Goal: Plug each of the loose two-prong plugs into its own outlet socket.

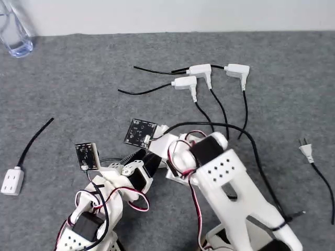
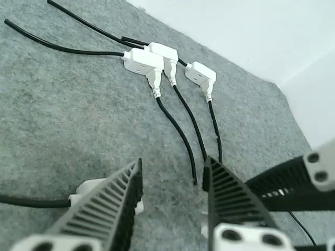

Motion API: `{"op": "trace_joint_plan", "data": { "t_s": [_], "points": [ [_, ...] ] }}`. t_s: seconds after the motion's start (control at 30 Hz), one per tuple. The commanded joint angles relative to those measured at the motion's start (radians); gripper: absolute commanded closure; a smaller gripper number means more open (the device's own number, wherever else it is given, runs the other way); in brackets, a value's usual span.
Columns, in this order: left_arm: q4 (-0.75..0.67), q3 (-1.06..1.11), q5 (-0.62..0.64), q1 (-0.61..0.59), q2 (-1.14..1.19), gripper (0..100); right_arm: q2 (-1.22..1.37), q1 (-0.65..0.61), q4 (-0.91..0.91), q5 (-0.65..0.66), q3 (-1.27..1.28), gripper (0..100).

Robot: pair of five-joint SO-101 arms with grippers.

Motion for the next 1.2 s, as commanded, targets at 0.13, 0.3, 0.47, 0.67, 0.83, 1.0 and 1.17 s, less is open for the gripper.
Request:
{"op": "trace_joint_plan", "data": {
  "t_s": [0.13, 0.3, 0.47, 0.67, 0.83, 1.0, 1.17],
  "points": [
    [0.002, -0.010, 0.002, -0.002, -0.005, 82, 0.004, 0.015, -0.038, 0.012, -0.123, 99.0],
    [0.002, -0.010, 0.002, -0.002, -0.005, 82, 0.002, 0.015, -0.024, -0.011, -0.160, 99.0],
    [0.002, -0.010, 0.002, -0.002, -0.005, 82, 0.002, 0.005, 0.015, -0.025, -0.209, 99.0],
    [0.002, -0.010, 0.002, -0.002, -0.005, 82, 0.002, -0.035, 0.093, -0.066, -0.302, 99.0],
    [0.002, -0.010, 0.002, -0.002, -0.005, 82, 0.002, -0.073, 0.111, -0.074, -0.341, 99.0],
    [0.002, -0.010, 0.002, -0.002, -0.005, 82, 0.002, -0.067, 0.110, -0.074, -0.341, 98.9],
    [0.002, -0.010, 0.002, -0.002, -0.005, 82, 0.002, -0.067, 0.101, -0.098, -0.347, 98.9]
  ]
}}
